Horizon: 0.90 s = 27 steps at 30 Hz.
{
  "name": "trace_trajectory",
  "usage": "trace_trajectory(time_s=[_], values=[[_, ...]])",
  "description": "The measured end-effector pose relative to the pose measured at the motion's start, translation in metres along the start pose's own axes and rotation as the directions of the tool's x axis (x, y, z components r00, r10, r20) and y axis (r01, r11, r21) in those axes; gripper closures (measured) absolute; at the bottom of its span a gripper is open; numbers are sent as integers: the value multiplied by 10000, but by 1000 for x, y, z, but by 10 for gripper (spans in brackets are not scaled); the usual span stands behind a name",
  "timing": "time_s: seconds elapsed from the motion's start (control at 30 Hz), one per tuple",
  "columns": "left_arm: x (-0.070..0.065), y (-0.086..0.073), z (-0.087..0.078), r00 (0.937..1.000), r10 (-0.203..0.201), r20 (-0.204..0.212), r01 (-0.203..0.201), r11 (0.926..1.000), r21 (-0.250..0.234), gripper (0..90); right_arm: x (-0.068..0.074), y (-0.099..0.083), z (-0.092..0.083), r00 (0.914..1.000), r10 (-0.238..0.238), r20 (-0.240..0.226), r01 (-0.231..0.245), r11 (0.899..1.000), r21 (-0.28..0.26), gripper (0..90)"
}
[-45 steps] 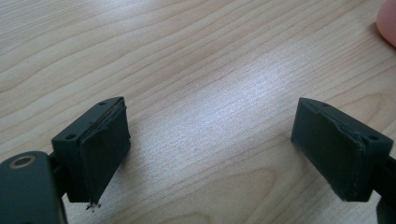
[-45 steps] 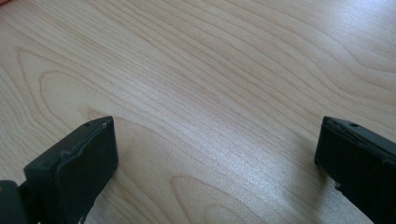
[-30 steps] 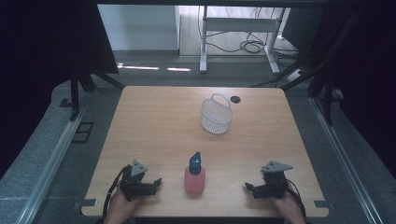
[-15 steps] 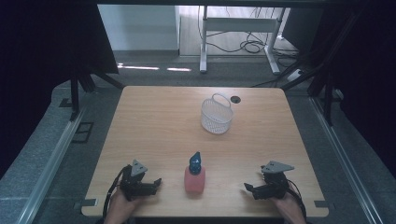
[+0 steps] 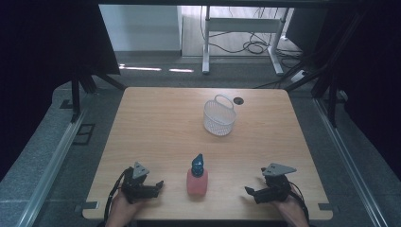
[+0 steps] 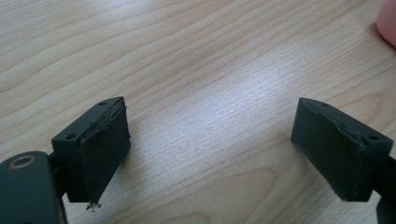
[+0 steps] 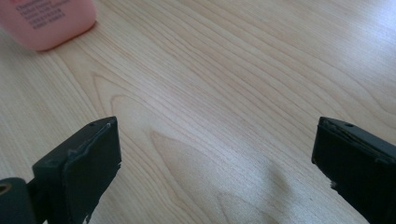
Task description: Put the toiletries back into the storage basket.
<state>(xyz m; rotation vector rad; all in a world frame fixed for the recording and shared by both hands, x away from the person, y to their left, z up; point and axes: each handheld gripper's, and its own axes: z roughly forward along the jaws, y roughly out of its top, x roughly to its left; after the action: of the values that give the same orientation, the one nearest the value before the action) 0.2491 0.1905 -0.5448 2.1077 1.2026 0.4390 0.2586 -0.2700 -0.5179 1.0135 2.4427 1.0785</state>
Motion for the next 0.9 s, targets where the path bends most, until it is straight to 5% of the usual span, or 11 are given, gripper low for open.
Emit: trace_trajectory(time_s=[0.9], values=[[0,0,0,10000,2,0,-2,10000,2,112,14,28,-8,9961,-14,-882,-34,9985,-544,32]])
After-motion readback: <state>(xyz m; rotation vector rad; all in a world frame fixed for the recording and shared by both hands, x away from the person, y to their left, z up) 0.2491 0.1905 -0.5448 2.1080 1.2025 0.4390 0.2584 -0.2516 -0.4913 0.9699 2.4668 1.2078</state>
